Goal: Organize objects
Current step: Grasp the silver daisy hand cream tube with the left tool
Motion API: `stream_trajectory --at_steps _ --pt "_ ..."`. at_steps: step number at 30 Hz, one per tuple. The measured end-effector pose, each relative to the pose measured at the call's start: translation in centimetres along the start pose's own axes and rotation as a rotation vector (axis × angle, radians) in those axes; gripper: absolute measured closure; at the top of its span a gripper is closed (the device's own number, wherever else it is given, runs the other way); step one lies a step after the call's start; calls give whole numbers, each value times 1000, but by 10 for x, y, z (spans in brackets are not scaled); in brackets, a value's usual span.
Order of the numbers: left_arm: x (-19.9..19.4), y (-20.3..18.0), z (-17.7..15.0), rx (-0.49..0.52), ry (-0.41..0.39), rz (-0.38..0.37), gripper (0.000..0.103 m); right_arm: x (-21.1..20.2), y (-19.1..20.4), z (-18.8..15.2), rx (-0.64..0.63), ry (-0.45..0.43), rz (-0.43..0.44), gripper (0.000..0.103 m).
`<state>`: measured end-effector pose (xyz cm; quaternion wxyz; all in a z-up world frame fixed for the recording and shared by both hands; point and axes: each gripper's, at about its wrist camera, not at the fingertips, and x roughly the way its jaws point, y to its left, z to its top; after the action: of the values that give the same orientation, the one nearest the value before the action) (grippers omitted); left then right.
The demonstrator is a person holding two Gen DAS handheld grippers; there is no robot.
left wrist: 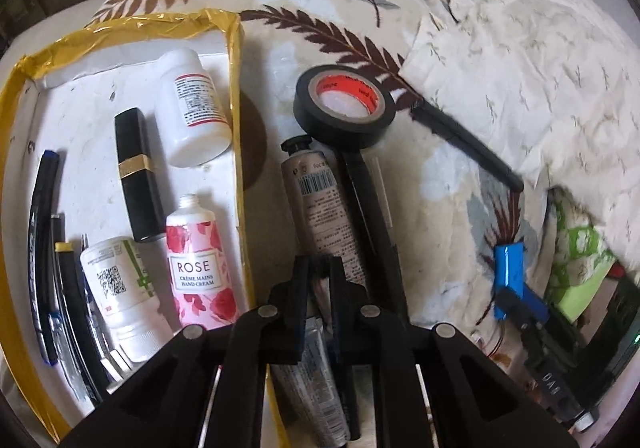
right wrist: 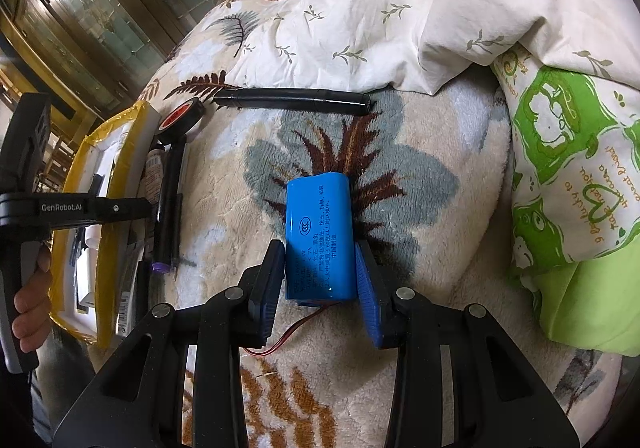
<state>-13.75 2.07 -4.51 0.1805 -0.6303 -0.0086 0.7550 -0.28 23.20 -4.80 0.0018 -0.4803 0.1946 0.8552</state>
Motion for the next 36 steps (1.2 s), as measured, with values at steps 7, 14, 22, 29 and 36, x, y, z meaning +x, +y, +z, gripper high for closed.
stream_trajectory --at_steps 7,14,22,29,36 --pt "3 -6 8 -46 -16 -4 66 1 0 -1 1 -5 3 67" --pt "8 -18 14 -13 -23 27 60 1 -1 0 3 -5 7 67" --pt "1 3 13 -67 -14 -31 68 2 -1 -1 8 -7 11 67" --pt "6 -11 29 -52 -13 74 70 2 -1 -1 14 -3 13 67" --pt "10 -14 1 59 37 101 84 2 1 -2 22 -1 10 67"
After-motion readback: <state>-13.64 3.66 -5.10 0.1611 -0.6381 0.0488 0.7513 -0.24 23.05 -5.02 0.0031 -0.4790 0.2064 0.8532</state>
